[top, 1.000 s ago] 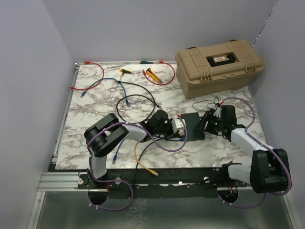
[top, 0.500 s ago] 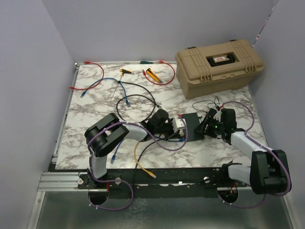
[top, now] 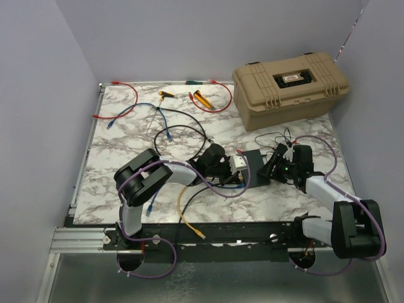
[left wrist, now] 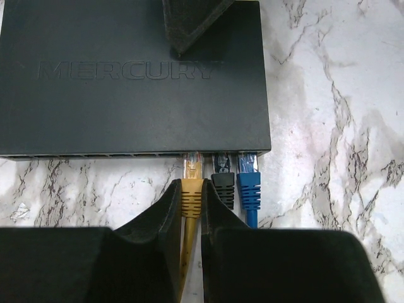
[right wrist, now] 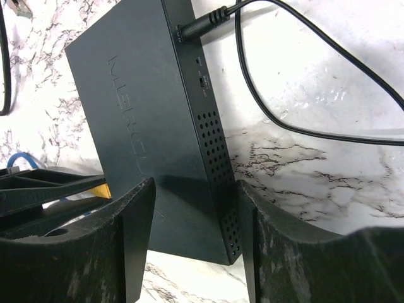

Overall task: Insert the plug into the switch port
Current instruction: Insert the connector into the switch port.

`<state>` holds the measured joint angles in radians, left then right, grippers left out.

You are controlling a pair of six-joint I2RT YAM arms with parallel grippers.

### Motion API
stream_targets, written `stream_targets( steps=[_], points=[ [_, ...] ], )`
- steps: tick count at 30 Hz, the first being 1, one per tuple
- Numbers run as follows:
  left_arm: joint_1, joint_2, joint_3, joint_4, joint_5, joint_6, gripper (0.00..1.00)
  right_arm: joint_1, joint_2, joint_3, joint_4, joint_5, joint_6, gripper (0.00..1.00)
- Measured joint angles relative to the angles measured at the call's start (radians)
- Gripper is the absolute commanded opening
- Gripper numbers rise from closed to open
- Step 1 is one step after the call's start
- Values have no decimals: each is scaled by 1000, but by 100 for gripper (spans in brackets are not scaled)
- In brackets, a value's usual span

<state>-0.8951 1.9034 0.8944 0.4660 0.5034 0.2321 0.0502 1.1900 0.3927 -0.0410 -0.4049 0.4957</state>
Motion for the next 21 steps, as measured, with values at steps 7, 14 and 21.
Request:
stream_targets(
  steps=[7,14,21],
  points=[
    [0,0,1,2,-4,-42,0,-5,3,-10,26,-14,3,55],
    [-2,3,1,5,-14,-79,0,-12,14,-23,73,-32,4,55],
    [-3,5,2,10,-24,-98,0,-15,19,-34,108,-40,4,55]
  ],
)
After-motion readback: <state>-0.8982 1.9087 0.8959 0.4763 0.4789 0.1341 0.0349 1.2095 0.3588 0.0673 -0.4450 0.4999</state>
